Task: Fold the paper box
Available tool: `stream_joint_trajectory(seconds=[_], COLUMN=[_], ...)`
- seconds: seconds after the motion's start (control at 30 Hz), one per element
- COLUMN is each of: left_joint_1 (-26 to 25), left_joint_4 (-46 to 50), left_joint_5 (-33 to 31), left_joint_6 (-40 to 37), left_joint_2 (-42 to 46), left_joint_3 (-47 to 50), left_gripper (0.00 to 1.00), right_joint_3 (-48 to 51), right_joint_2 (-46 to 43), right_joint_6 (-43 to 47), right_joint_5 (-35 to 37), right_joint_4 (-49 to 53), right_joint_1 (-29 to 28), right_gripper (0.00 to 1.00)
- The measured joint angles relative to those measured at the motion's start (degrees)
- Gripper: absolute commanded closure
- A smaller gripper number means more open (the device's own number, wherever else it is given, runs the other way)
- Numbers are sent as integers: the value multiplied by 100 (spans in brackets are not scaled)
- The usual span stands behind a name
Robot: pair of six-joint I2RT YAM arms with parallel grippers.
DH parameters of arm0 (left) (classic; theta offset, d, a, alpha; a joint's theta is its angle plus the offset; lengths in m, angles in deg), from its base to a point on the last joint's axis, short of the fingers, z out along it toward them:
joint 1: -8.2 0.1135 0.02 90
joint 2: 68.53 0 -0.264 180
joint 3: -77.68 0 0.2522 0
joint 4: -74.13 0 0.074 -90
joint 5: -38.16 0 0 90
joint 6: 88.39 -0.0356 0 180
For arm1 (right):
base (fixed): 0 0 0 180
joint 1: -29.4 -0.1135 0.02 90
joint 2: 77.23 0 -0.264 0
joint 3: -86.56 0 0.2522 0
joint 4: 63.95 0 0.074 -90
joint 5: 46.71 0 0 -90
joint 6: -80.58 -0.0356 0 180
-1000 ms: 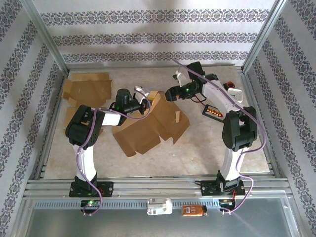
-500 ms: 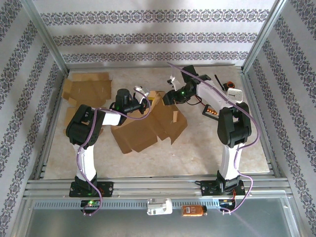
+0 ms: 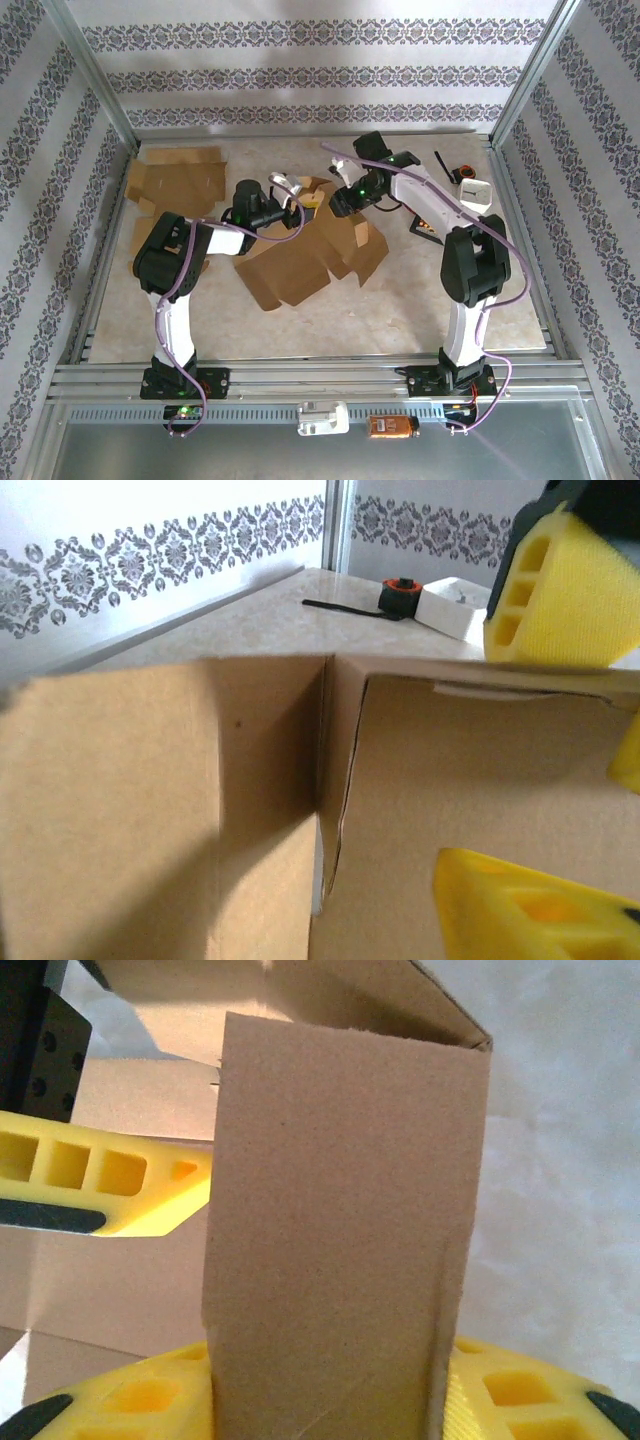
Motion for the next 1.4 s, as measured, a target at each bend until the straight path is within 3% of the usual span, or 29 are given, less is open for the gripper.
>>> stream_joint_trajectory(seconds=[0.2,0.37,0.53,0.73,0.87,1.07,1.4], left_joint_1=[240,629,894,916,896,721,579], left_joint_4=[-435,-275,1368,3445,4411,5407,5440], left_joint_5=[-7,-195,-756,-1353,-1049,-201,710], left_joint_6=[284,501,354,-83,-378,-726,-675], left_joint_2=[542,1040,1169,507,-114,-516,-522], left_joint_3=[662,708,-232,-1930,-2651,-2916,-2900], left_gripper=[24,28,35,41,46,52,54], right_joint_3=[-94,-98,-101,-103,-166,-264,-289], right_joint_2=[-205,-208,-208,-205,-166,-101,-50], right_joint_6=[758,1141,1329,1419,1429,1429,1429], right_joint_5=[807,1156,1300,1303,1303,1305,1303], right_joint_4=[39,52,63,66,81,83,83], right_joint_1=[-247,-260,-260,-262,-262,-262,-260], right_gripper=[56,55,55,54,54,54,54])
